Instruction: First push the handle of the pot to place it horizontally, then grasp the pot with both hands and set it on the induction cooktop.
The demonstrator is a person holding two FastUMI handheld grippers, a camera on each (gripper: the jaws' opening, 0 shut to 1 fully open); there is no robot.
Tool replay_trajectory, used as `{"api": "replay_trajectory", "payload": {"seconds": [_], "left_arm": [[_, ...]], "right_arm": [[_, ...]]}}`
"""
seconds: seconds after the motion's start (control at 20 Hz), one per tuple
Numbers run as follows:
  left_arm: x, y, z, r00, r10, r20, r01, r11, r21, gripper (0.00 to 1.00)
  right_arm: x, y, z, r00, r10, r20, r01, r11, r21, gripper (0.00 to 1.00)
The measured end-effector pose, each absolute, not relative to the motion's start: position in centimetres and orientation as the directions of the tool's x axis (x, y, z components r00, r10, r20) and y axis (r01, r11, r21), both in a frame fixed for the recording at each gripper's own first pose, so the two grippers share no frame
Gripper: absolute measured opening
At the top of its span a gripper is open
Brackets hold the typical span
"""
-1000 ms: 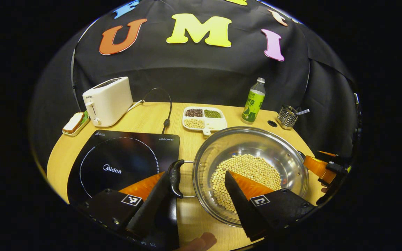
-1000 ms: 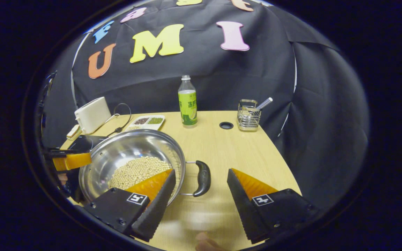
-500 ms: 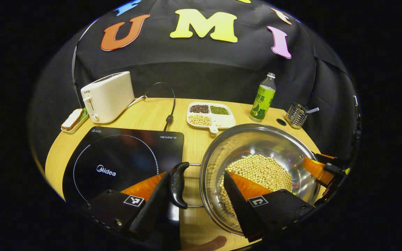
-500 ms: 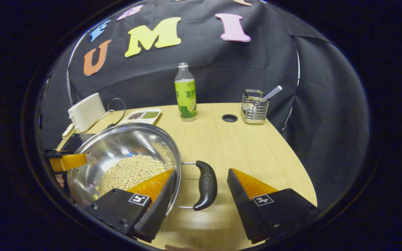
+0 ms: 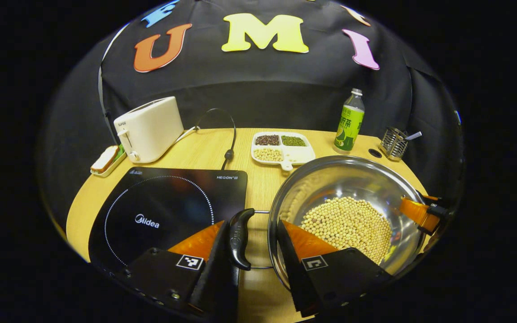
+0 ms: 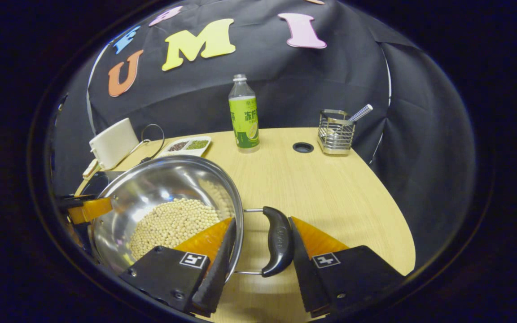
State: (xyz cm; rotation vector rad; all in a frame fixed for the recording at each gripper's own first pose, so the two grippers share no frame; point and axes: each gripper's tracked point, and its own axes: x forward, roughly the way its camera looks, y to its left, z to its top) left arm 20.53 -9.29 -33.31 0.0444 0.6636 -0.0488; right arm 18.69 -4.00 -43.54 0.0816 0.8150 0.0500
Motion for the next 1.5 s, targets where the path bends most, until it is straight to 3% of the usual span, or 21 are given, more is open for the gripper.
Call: {"api": "replay_trajectory", "payload": {"seconds": [0.05, 0.1, 0.15, 0.2, 0.25, 0.3, 0.6, 0.9, 1.5], "left_arm": [[20.6, -9.5, -33.2, 0.788, -0.031, -0.614, 0.053, 0.998, 0.017, 0.63], [20.5, -9.7, -33.3, 0.785, -0.039, -0.618, 0.052, 0.999, 0.003, 0.73], [20.6, -9.7, -33.4, 0.783, -0.047, -0.62, 0.05, 0.999, -0.012, 0.59], [20.6, -9.9, -33.4, 0.78, -0.052, -0.623, 0.051, 0.999, -0.021, 0.59], [20.4, -10.1, -33.3, 0.78, -0.055, -0.624, 0.055, 0.998, -0.02, 0.67], [20.3, -10.5, -33.3, 0.778, -0.058, -0.625, 0.058, 0.998, -0.02, 0.58], [17.7, -12.7, -32.8, 0.745, -0.124, -0.655, 0.076, 0.992, -0.102, 0.57], [15.2, -12.3, -29.3, 0.774, -0.144, -0.616, 0.101, 0.989, -0.105, 0.57], [11.9, -2.8, -19.8, 0.862, -0.102, -0.496, 0.062, 0.993, -0.097, 0.57]], "right_arm": [[18.6, -4.2, -43.4, 0.687, 0.071, -0.723, -0.014, 0.996, 0.084, 0.7], [18.5, -4.4, -43.4, 0.689, 0.068, -0.721, -0.014, 0.997, 0.081, 0.69], [18.5, -4.6, -43.3, 0.691, 0.067, -0.72, -0.011, 0.997, 0.082, 0.67], [18.3, -4.8, -43.3, 0.693, 0.063, -0.719, -0.007, 0.997, 0.08, 0.67], [18.1, -5.0, -43.3, 0.693, 0.057, -0.719, 0.0, 0.997, 0.078, 0.68], [17.9, -5.2, -43.3, 0.693, 0.052, -0.719, 0.003, 0.997, 0.075, 0.67], [15.4, -7.4, -41.6, 0.692, 0.023, -0.721, 0.041, 0.997, 0.072, 0.63], [12.4, -7.5, -37.2, 0.709, 0.003, -0.705, 0.065, 0.995, 0.069, 0.62], [10.3, 1.6, -28.9, 0.719, 0.088, -0.689, 0.023, 0.988, 0.15, 0.61]]}}
